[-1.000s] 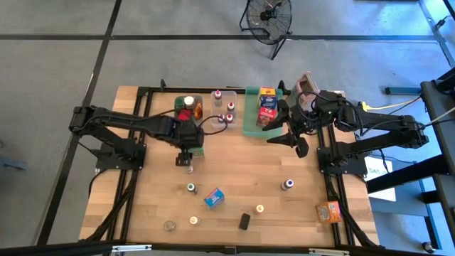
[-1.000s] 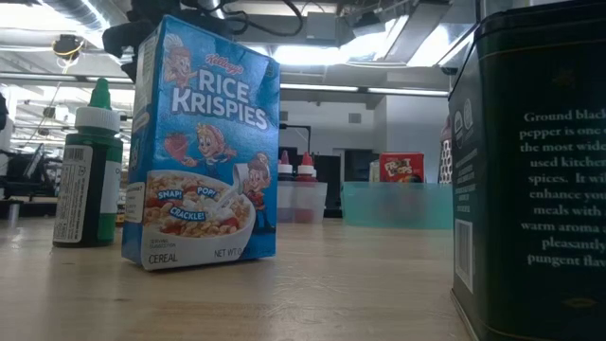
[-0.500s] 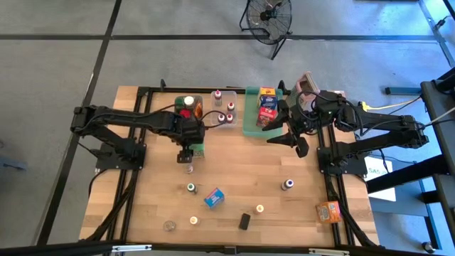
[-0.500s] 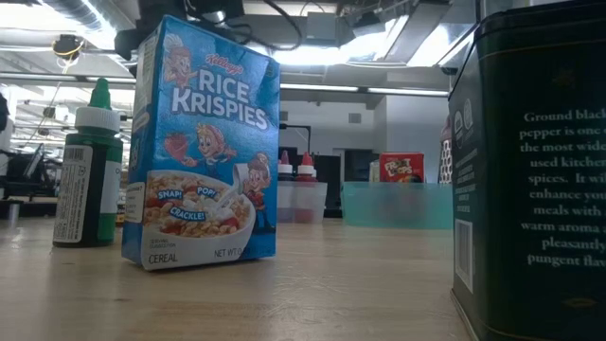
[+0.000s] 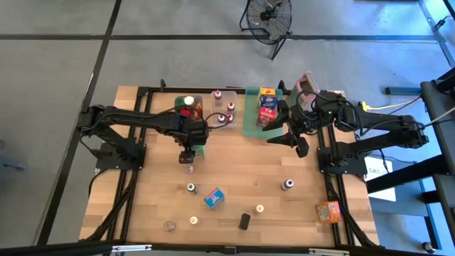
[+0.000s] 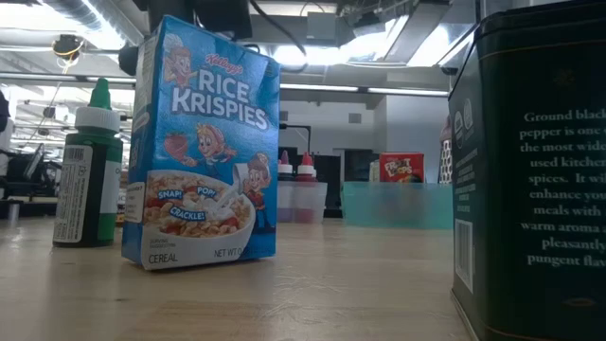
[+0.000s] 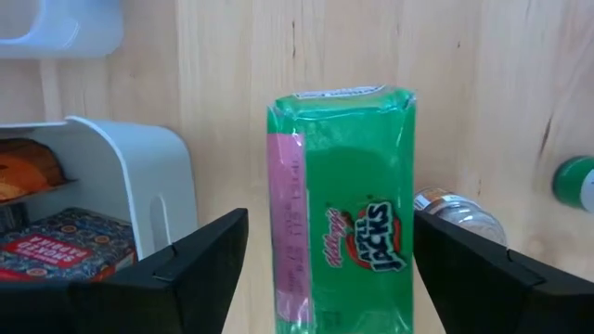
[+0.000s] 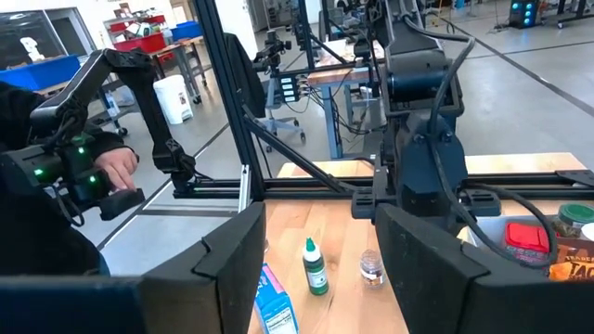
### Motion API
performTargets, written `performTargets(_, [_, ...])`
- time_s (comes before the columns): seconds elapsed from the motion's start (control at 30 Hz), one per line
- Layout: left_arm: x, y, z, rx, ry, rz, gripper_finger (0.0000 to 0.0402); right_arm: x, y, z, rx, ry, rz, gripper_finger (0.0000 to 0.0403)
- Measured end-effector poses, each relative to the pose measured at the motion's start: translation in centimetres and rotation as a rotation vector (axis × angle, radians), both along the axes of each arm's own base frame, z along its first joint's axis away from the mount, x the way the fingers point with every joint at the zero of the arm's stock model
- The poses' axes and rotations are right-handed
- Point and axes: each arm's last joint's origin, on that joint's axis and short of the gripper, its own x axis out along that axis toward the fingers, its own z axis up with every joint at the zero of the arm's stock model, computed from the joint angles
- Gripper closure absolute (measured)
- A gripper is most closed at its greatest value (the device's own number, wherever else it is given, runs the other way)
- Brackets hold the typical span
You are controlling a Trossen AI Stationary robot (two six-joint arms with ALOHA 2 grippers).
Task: Pick & Place Kitchen Items
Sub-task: Put the green cereal box into the green bin
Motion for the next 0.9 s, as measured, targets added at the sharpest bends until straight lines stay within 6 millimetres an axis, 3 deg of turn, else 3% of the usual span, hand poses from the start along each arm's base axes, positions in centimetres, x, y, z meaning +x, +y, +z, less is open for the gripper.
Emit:
performTargets(0.2, [0.1, 0.3, -0.1, -0.004, 0.001, 0.004, 0.0140, 0.0, 0.0, 0.0, 0.000, 0.001, 0.000, 0.0194])
performTargets(0.57, [-0.5, 0.2, 0.3, -0.025, 0.019, 0.013, 0.0259, 0.0, 0.0, -0.1, -0.002, 0.008, 0.000, 0.0194])
performTargets(0.7, [-0.6, 0.2, 2.6, -0.029, -0.003, 0.010, 0.0289, 0.0, 0.0, -0.1, -0.001, 0.009, -0.001, 0.0194])
performTargets(0.9, [0.0, 0.6, 8.2, 0.058, -0.101, -0.052, 0.0299, 0.0, 0.1, -0.1, 0.041, 0.020, 0.016, 0.0194])
